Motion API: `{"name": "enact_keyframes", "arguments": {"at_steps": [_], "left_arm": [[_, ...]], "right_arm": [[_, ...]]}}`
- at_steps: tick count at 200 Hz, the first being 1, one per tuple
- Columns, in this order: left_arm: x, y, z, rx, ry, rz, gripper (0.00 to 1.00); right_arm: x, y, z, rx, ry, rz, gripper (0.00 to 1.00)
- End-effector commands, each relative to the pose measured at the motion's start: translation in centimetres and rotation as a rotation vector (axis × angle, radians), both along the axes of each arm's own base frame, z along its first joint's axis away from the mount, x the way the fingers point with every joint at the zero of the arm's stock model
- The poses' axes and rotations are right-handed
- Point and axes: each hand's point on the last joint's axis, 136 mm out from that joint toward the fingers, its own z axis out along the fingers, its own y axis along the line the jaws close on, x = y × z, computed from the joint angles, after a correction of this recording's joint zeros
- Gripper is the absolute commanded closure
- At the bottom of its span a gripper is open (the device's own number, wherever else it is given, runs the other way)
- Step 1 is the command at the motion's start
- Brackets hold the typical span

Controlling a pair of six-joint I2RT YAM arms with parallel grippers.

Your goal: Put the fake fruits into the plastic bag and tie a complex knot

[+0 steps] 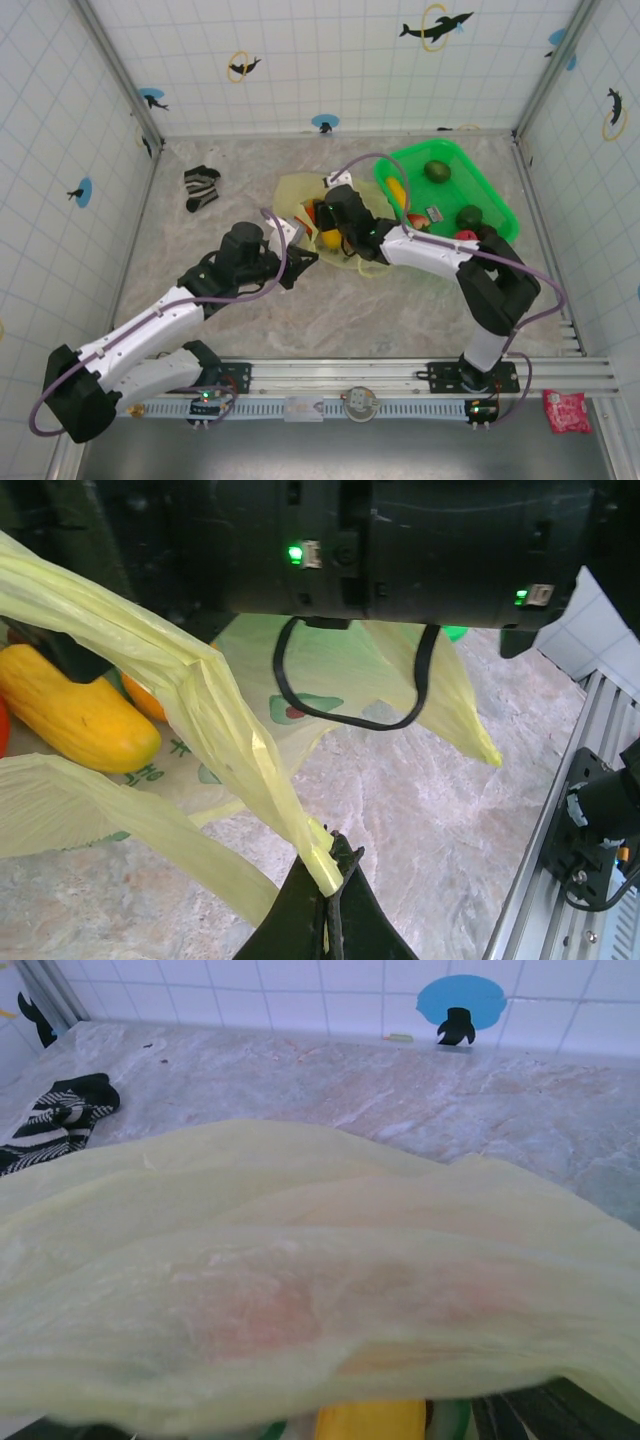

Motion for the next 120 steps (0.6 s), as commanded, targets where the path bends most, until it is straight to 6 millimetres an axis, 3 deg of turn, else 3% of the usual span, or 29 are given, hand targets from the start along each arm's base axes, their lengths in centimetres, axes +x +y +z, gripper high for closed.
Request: {"name": "enact_keyframes", "arguments": {"at_steps": [1, 30, 54, 86, 120], "left_arm": [[0.0, 0.0, 1.3, -0.002, -0.042, -0.003, 1.0], [0.0, 0.0, 1.4, -0.005, -0.041, -0.005, 1.0], [0.0, -0.1, 1.5, -0.006, -0.041, -0.006, 1.0], [0.1, -0.1, 1.3, -0.001, -0.038, -0.005, 1.0], [0.1, -0.4, 1.3, -0.005, -0.041, -0.019, 1.0]], "right_arm": [[-0.8, -1.0, 1.4, 0.033, -0.027, 0.001, 0.31], [-2.3, -1.7, 1.7, 0.054, -0.024, 0.043, 0.37], [-3.8, -2.0, 3.2, 0.102, -0.05, 0.101, 0.43], [-7.1, -1.2, 4.5, 0.192, -0.044, 0.274, 0.48], [-10.0, -1.9, 5.7, 0.299, -0.04, 0.352, 0.54]]}}
